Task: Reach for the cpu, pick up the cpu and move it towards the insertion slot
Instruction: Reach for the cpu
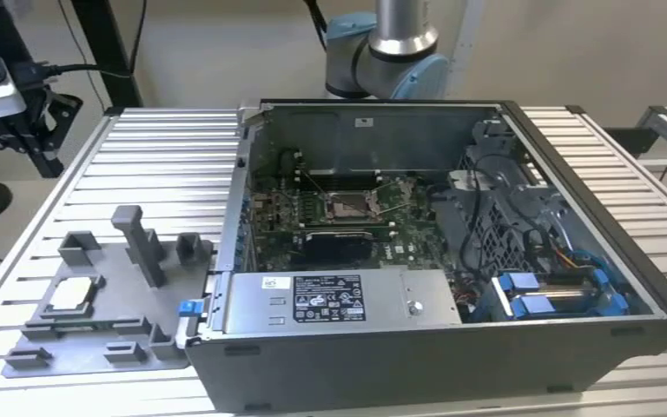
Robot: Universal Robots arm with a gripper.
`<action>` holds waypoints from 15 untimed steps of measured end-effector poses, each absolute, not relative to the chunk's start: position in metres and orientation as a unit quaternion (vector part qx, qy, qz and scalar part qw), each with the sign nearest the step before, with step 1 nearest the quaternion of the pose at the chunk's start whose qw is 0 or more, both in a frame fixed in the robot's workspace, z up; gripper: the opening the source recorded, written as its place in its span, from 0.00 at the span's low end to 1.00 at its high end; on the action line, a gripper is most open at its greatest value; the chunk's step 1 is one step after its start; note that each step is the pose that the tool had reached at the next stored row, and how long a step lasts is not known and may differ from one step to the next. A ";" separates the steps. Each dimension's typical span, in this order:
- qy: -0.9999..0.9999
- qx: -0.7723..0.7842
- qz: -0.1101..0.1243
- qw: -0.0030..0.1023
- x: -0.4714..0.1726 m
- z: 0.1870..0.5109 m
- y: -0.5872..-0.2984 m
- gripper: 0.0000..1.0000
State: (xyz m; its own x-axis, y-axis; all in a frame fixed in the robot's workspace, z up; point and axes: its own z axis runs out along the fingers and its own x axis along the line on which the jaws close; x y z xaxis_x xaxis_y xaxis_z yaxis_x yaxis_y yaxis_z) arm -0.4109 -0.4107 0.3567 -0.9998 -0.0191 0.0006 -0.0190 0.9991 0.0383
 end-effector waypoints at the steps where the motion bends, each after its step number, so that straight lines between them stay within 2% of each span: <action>1: -1.000 0.010 -0.019 0.000 -0.412 0.357 -0.414 0.00; 10: -1.000 0.010 -0.019 0.000 -0.425 0.355 -0.442 0.00; 15: -1.000 0.010 -0.019 0.000 -0.431 0.355 -0.444 0.00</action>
State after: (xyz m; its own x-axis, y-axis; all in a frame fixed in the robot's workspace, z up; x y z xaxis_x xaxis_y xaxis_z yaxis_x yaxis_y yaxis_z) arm -0.4313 -0.4444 0.3548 -0.9998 -0.0192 0.0005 -0.0191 0.9991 0.0382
